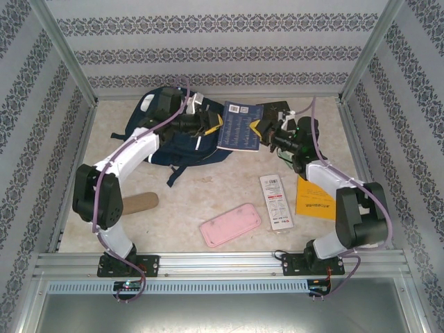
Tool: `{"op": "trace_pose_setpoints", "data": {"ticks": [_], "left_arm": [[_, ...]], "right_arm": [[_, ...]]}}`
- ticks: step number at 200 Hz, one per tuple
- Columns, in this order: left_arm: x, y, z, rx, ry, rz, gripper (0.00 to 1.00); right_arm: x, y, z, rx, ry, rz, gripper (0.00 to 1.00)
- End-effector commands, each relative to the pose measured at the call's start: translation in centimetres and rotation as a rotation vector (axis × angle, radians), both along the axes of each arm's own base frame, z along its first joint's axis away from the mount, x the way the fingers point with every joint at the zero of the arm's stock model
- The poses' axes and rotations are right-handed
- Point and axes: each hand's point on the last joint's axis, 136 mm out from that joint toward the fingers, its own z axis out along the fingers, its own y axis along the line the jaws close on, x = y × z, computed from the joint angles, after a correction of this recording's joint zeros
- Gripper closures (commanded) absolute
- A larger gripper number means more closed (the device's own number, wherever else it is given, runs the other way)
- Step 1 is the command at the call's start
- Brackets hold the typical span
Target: Pack the student bag
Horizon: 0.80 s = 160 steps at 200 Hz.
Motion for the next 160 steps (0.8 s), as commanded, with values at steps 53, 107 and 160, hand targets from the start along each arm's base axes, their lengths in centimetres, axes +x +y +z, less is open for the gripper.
{"op": "trace_pose_setpoints", "data": {"ticks": [53, 107, 160], "left_arm": [[4.9, 4.3, -10.2, 0.827, -0.059, 0.068, 0.55], [7.5, 4.9, -14.4, 1.189, -0.109, 0.060, 0.51], [8.5, 4.8, -17.8, 1.270, -0.090, 0.019, 0.44]], "right_arm": [[-1.4, -3.4, -0.1, -0.144, -0.053, -0.118, 1.00], [-2.5, -4.0, -0.5, -0.169, -0.038, -0.129, 1.00], [-3.1, -4.2, -1.0, -0.180, -0.025, -0.131, 1.00]]}}
